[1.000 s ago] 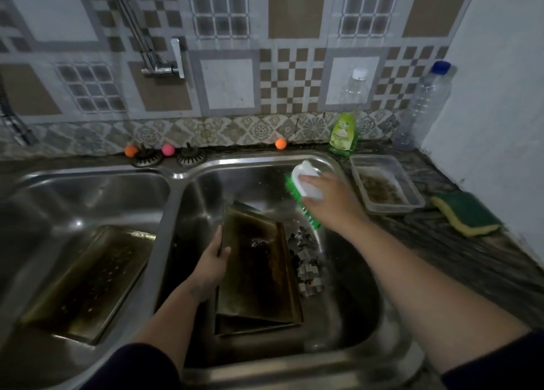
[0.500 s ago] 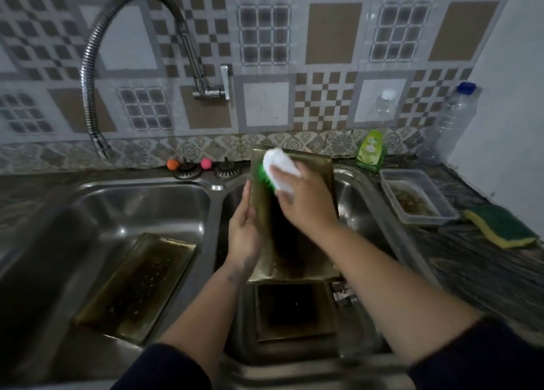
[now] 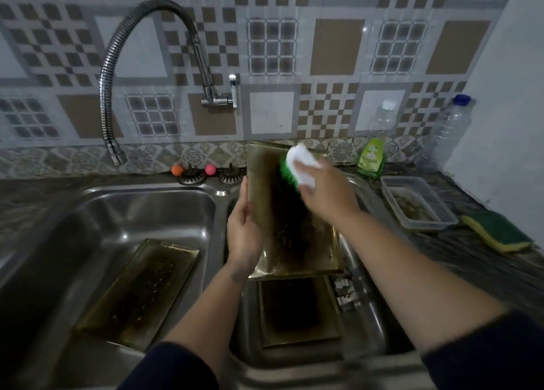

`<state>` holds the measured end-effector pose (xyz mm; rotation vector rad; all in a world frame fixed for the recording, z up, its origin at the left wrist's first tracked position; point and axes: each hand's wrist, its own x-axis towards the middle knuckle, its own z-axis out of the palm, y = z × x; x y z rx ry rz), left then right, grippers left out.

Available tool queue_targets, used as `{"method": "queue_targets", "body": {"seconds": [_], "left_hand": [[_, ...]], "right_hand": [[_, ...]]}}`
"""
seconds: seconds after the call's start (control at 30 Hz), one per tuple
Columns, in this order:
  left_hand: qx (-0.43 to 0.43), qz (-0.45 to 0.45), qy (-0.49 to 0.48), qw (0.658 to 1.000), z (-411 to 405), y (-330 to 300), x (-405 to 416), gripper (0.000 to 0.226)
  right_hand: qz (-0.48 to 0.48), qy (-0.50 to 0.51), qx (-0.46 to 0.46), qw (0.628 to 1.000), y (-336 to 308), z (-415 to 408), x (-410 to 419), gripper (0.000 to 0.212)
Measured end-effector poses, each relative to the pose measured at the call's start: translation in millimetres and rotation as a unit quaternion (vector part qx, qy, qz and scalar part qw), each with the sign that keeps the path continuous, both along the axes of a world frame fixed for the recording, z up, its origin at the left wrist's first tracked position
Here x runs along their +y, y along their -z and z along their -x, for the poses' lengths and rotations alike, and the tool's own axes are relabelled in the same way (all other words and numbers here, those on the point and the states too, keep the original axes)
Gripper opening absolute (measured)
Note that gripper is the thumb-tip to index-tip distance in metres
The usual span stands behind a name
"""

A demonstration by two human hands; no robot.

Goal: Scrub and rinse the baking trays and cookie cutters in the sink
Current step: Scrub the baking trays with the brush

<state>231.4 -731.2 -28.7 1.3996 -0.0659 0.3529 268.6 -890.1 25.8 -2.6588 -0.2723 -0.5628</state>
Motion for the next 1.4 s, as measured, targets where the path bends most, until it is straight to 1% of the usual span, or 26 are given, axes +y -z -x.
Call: {"method": "queue_targets", "body": {"seconds": [0.07,0.1,0.17,0.2,0.27,0.3,0.37,0.43,0.53,0.6,0.7,0.77,0.83,0.9,0.97,1.03,1.1,1.17,1.23,1.3,1.33,1.37,1.4], "left_hand": [[-0.006,0.001,-0.013,1.0,2,-5,-11,0.057],[-0.008,0.009,-0.03,0.999,-1,-6,-12,0.055],[-0.008,0.039,-0.068,0.997,-11,-9,-7,0.052],[-0.009,0.047,-0.084,0.995,-16,-8,-1,0.051],[-0.007,0.034,-0.096,0.995,-21,-7,6,0.05],[-0.005,0.023,-0.092,0.995,-19,-7,6,0.05],[-0.012,0.001,-0.072,0.997,-13,-7,1,0.05],[-0.024,-0.036,-0.055,0.998,-8,-6,-11,0.049],[-0.032,-0.042,-0.041,0.998,-3,-7,-28,0.049],[-0.033,-0.033,-0.052,0.998,-4,-10,-35,0.048],[-0.028,-0.008,-0.104,0.994,-12,-13,-35,0.048],[-0.022,-0.022,-0.121,0.992,-15,-11,-31,0.049],[-0.008,-0.041,-0.127,0.991,-13,-6,-29,0.049],[0.004,-0.044,-0.145,0.988,-9,-5,-32,0.05],[0.007,-0.048,-0.168,0.985,-5,-9,-38,0.05],[-0.008,-0.073,-0.17,0.983,-1,-18,-45,0.05],[-0.032,-0.109,-0.15,0.982,2,-25,-53,0.05],[-0.051,-0.152,-0.138,0.977,7,-32,-60,0.051],[-0.071,-0.21,-0.131,0.966,13,-36,-67,0.052],[-0.09,-0.263,-0.109,0.954,20,-37,-73,0.053],[-0.092,-0.288,-0.091,0.949,23,-36,-74,0.056],[-0.094,-0.311,-0.072,0.943,26,-34,-75,0.059],[-0.097,-0.328,-0.055,0.938,28,-31,-74,0.061]], "right_hand": [[-0.038,0.031,0.006,0.999,-14,-22,-9,0.052],[-0.037,0.031,0.021,0.999,-15,-20,-10,0.052],[-0.002,0.019,0.062,0.998,2,10,-8,0.052],[0.02,0.007,0.066,0.998,17,31,-5,0.053],[0.039,-0.028,0.063,0.997,45,76,-1,0.054],[0.036,-0.025,0.062,0.997,50,83,-3,0.054],[0.038,0.02,0.052,0.998,43,65,-14,0.053],[0.044,0.071,0.029,0.996,21,29,-27,0.051],[0.001,0.092,-0.001,0.996,-18,-14,-44,0.051],[0.004,0.091,0.01,0.996,-27,-17,-48,0.052],[0.057,0.063,0.057,0.995,2,17,-48,0.055],[0.076,0.029,0.081,0.993,37,52,-48,0.056],[0.041,0.014,0.116,0.992,60,72,-51,0.055],[-0.011,0.011,0.128,0.992,59,69,-54,0.052],[-0.063,0.007,0.104,0.993,40,56,-53,0.049],[-0.145,0.006,0.084,0.986,12,42,-48,0.048],[-0.252,0.0,0.118,0.96,-17,31,-39,0.051],[-0.338,-0.015,0.16,0.927,-43,23,-28,0.063],[-0.369,-0.023,0.177,0.912,-62,16,-17,0.083],[-0.367,-0.029,0.192,0.91,-76,13,-8,0.099],[-0.363,-0.029,0.193,0.911,-79,12,-6,0.1],[-0.359,-0.027,0.187,0.914,-81,11,-4,0.095],[-0.361,-0.025,0.177,0.915,-80,10,-5,0.084]]}}
